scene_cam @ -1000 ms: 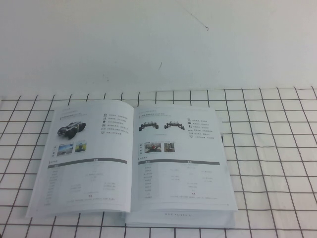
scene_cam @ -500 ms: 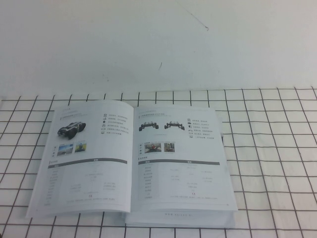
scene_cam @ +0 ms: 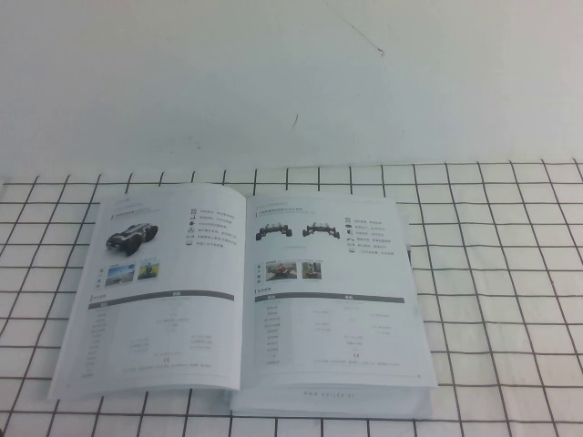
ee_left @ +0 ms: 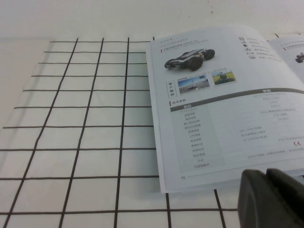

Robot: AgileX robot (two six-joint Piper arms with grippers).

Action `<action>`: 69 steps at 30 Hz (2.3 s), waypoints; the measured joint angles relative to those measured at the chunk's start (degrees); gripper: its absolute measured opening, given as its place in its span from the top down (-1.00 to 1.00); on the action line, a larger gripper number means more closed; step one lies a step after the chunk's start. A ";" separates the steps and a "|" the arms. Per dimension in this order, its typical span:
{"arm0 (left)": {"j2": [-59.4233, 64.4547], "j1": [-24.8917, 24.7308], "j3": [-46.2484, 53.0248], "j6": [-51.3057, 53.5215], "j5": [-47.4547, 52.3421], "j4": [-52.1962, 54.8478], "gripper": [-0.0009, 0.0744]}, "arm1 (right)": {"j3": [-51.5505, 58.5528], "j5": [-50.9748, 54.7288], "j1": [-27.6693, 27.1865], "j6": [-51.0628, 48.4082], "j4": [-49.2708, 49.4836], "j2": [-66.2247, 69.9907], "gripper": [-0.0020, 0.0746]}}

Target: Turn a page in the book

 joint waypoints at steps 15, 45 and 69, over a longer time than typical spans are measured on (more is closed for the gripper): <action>0.00 0.00 0.00 0.00 0.00 0.10 0.98 | 0.00 0.00 0.00 0.00 -1.51 0.00 0.95; 0.00 0.00 0.35 0.20 -47.69 22.23 0.99 | 0.00 -31.74 0.00 -0.10 -1.73 0.00 0.95; -0.04 0.00 -11.85 -22.70 -17.69 9.81 0.98 | -7.69 -23.96 0.00 21.49 -6.40 0.00 0.95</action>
